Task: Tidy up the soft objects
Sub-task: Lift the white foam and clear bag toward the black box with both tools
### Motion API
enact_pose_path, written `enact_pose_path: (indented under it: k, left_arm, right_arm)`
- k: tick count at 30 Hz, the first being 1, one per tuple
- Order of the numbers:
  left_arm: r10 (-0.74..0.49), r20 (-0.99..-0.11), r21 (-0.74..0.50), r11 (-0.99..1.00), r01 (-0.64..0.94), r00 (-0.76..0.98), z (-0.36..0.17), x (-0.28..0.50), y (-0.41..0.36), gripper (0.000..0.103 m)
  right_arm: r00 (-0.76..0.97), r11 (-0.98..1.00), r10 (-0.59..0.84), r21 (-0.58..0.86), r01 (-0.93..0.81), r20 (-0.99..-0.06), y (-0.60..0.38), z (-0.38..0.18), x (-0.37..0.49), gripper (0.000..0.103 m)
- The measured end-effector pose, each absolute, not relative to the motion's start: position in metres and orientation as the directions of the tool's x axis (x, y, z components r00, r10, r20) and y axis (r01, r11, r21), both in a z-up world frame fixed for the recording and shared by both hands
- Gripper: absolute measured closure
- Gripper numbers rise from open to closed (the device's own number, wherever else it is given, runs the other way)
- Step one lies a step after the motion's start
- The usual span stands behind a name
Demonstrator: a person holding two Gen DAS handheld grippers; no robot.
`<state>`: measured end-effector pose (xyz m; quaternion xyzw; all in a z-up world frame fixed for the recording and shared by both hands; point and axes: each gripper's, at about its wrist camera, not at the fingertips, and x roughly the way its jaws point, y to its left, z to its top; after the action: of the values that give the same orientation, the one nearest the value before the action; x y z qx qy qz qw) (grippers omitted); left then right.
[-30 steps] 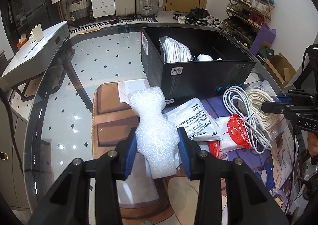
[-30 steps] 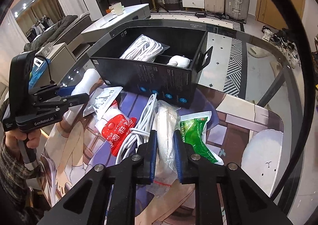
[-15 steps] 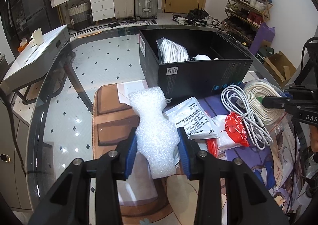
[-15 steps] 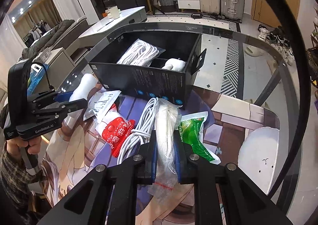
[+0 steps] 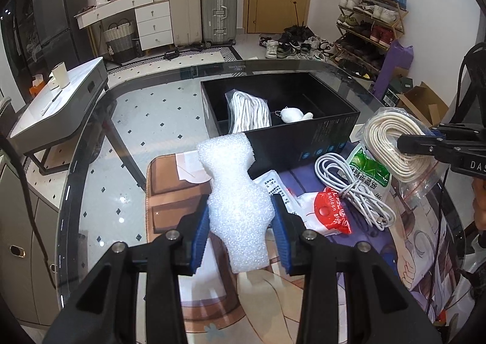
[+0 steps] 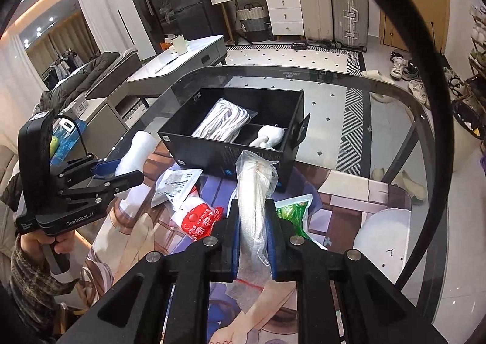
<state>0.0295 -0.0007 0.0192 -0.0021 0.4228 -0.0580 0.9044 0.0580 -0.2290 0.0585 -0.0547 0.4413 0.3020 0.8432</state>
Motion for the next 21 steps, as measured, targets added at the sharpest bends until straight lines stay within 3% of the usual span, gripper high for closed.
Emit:
enact_pose_path:
  k: [21]
  left_arm:
    - [-0.08,-0.72,0.029,0.989,0.145,0.689,0.056,0.043,-0.018,0.066]
  right_arm:
    - [0.445,0.771,0.518,0.173,-0.613,-0.73,-0.201,0.096,0.059,0.089]
